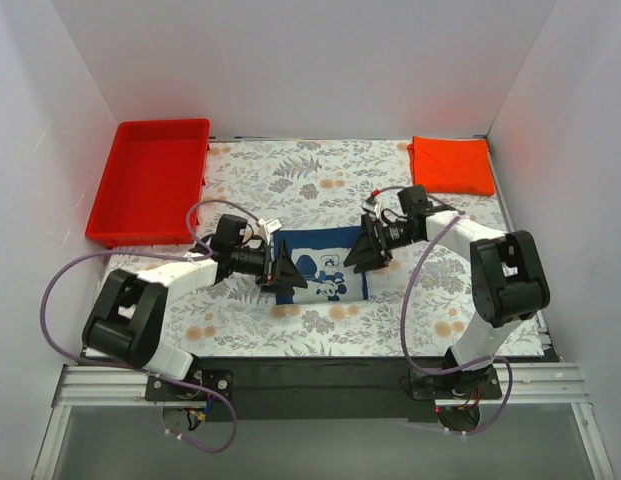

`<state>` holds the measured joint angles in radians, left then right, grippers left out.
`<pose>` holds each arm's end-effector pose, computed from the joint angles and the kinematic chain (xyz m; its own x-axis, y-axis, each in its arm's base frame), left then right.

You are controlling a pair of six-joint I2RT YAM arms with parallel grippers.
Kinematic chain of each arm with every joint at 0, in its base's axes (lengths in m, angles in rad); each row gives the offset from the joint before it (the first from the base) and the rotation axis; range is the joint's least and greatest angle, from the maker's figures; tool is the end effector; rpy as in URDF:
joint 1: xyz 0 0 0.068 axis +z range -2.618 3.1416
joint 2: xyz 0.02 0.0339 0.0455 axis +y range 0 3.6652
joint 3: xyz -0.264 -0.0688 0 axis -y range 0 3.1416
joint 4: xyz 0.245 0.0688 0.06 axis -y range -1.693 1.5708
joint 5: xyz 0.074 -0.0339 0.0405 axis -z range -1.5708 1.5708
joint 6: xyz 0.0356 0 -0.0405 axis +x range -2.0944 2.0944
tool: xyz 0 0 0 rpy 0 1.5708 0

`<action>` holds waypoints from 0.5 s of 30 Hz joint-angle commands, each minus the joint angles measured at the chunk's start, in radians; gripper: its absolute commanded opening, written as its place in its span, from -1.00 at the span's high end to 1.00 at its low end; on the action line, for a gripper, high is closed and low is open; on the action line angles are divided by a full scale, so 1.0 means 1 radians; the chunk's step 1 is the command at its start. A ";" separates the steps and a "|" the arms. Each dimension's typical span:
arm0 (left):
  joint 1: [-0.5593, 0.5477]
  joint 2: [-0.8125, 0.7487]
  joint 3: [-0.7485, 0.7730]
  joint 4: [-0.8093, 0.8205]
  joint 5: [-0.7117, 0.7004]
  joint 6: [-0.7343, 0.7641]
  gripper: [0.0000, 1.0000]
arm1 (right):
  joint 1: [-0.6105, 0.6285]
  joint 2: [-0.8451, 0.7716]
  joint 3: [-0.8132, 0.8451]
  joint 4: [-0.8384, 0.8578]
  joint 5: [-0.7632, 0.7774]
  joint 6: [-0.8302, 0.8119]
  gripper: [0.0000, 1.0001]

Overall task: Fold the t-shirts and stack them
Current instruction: Fold the tshirt

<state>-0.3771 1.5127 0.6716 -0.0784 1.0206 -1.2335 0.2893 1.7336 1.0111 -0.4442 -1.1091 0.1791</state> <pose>0.2388 -0.1272 0.1608 -0.8798 -0.1822 0.4391 -0.4750 0.3743 -0.7964 0.2991 0.1223 0.1744 -0.9499 -0.1999 -0.2403 -0.3001 0.3680 0.8801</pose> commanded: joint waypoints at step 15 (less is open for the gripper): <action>0.075 0.369 0.181 0.290 -0.077 -0.198 -0.77 | 0.016 0.300 0.202 0.297 0.141 0.011 -0.97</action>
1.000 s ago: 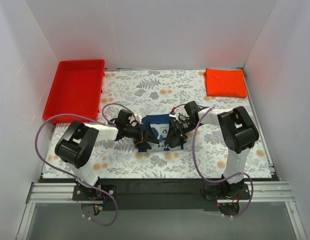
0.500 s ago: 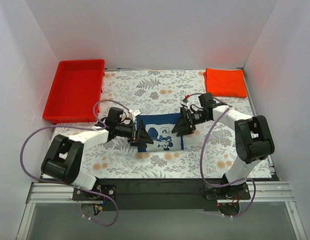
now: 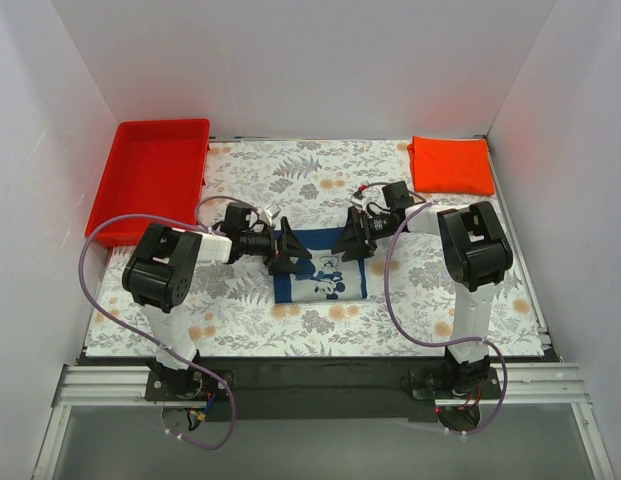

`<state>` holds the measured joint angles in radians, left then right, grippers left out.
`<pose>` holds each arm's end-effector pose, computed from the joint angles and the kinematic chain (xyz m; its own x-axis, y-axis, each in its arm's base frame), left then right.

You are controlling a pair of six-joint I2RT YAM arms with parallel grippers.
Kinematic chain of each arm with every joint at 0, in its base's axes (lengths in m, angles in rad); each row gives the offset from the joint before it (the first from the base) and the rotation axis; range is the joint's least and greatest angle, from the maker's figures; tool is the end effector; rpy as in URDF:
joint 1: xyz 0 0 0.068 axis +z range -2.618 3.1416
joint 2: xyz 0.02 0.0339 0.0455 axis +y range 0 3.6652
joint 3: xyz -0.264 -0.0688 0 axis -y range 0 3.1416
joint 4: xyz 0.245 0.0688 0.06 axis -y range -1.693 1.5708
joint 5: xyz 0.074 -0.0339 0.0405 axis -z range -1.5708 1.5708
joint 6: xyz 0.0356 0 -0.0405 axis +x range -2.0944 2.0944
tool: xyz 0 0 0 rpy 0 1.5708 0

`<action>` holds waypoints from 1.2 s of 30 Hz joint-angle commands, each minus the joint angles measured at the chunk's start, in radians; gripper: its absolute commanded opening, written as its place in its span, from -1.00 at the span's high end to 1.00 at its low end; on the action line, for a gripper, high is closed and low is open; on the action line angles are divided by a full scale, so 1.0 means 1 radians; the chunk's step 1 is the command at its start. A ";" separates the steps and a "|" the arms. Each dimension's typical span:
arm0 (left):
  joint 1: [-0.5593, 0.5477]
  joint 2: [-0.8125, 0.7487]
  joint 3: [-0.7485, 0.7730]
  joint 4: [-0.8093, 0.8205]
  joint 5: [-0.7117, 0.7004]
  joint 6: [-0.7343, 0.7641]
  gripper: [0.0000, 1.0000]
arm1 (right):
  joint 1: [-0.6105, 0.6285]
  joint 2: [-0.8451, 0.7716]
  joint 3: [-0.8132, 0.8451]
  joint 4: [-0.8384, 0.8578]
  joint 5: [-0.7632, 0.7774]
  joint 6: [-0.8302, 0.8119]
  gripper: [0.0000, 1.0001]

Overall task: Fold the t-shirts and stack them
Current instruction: Fold the tshirt, then neatly place the folded tshirt to the corner

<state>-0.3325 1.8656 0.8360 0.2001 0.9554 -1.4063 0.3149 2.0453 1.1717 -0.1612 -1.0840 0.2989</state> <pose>0.3102 -0.1379 0.1173 -0.8142 -0.3213 0.4836 -0.5716 0.2974 -0.7648 0.3613 0.1508 0.1211 -0.9503 -0.1647 -0.2643 -0.3079 0.3699 0.8766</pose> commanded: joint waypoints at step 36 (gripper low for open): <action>-0.810 -0.172 0.048 0.005 -0.957 1.319 0.30 | -0.260 -0.761 -0.285 -0.239 0.535 -0.135 -0.97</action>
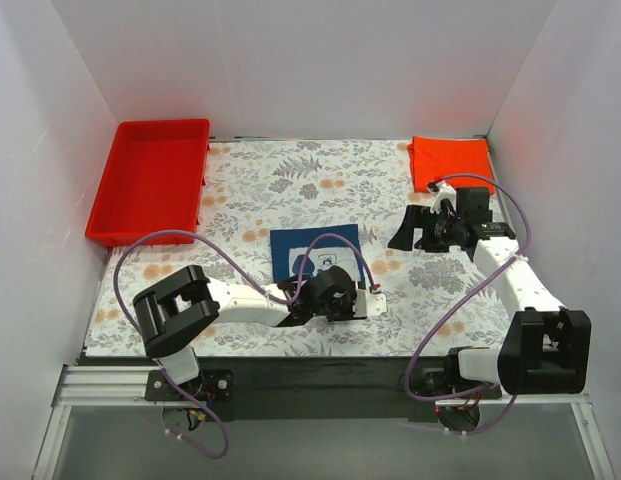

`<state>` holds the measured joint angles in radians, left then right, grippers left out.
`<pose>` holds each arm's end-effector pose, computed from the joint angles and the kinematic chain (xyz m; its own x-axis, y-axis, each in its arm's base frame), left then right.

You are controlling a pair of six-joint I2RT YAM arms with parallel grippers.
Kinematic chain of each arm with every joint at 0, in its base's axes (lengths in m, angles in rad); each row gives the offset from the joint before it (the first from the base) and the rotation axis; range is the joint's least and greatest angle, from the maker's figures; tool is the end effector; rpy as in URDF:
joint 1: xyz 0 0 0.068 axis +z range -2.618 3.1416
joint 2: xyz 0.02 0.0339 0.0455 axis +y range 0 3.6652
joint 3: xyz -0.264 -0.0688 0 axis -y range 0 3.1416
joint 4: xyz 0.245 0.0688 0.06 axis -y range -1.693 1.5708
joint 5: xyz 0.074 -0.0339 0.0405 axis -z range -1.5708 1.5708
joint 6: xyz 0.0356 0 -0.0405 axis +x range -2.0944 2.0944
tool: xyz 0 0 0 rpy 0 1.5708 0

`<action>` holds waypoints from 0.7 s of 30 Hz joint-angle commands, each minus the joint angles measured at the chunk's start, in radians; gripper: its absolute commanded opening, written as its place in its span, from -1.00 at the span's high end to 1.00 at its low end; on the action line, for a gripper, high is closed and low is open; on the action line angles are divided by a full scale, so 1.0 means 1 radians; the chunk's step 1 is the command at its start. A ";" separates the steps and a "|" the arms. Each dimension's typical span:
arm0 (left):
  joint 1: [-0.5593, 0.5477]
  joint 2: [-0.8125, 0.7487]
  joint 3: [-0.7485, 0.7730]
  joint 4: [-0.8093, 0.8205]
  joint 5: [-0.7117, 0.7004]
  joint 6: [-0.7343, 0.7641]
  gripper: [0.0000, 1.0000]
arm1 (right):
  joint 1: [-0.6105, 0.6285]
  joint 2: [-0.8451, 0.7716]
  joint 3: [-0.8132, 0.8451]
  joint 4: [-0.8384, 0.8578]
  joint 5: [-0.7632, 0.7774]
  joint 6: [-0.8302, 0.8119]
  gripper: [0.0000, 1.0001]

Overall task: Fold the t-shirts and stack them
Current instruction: Neatly place the folded tshirt to the corner

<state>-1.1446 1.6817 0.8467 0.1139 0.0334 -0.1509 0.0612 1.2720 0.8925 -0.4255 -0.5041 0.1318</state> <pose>0.1397 -0.3105 0.1622 -0.4082 0.5356 -0.7392 0.8689 0.4763 -0.1347 0.2634 0.0334 0.2550 -0.7642 0.0685 -0.6413 -0.2898 0.8519 0.4362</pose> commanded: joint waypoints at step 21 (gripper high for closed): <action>0.009 0.176 0.055 0.196 -0.052 0.139 0.86 | -0.015 0.116 -0.076 0.109 -0.162 0.149 -0.97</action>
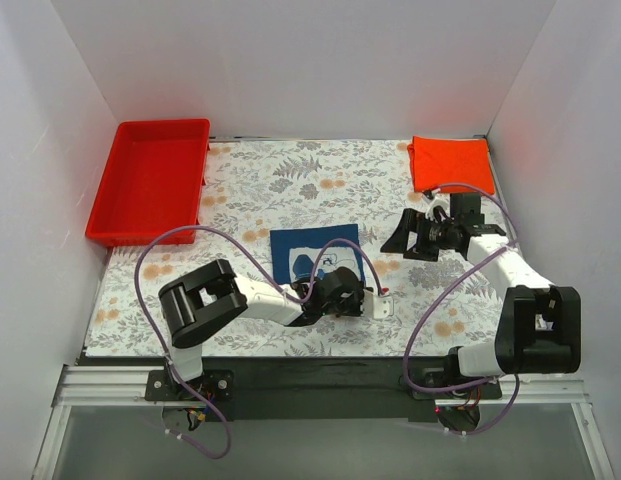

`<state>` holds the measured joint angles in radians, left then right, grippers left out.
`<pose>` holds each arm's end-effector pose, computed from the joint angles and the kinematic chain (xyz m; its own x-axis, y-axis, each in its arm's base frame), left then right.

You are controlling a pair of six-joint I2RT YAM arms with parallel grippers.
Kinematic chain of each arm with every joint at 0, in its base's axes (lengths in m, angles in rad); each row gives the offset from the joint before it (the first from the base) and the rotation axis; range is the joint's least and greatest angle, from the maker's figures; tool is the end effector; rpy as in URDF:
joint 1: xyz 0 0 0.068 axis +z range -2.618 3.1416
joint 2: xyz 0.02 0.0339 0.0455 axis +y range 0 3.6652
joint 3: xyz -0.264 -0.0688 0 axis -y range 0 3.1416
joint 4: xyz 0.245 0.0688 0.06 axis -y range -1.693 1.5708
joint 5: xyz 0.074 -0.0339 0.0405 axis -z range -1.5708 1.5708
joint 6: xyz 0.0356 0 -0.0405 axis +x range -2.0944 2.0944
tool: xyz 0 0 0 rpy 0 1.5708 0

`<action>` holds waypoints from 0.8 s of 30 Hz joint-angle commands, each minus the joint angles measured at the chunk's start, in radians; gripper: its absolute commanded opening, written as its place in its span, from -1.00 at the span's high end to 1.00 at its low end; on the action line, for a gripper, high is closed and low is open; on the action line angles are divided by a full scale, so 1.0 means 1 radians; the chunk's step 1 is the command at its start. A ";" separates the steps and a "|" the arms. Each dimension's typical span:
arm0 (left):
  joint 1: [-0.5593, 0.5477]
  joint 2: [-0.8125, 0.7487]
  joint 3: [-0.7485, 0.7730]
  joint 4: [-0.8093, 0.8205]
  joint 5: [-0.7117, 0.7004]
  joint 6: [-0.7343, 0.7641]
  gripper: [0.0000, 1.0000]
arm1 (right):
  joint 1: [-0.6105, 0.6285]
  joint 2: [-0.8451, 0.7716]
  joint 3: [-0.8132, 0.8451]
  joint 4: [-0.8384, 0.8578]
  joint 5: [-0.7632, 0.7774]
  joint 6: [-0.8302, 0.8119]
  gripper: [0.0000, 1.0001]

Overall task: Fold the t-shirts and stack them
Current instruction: Neatly place the folded tshirt to the corner

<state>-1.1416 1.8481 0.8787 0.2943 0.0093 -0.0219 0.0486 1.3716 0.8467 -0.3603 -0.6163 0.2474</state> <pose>0.1520 -0.3329 0.1309 -0.2800 0.5592 -0.7803 0.9064 0.4219 -0.0229 0.2738 0.0339 0.2217 -0.8488 0.1588 -0.5043 -0.2035 0.7822 0.5888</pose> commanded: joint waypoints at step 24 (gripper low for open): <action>0.057 -0.148 0.092 -0.056 0.064 -0.087 1.00 | 0.112 0.219 -0.212 0.537 -0.157 0.444 -0.85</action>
<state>-1.0924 1.7721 0.9371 0.2455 0.0536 -0.0914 0.1299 1.5776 0.6384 0.0422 -0.7879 0.6048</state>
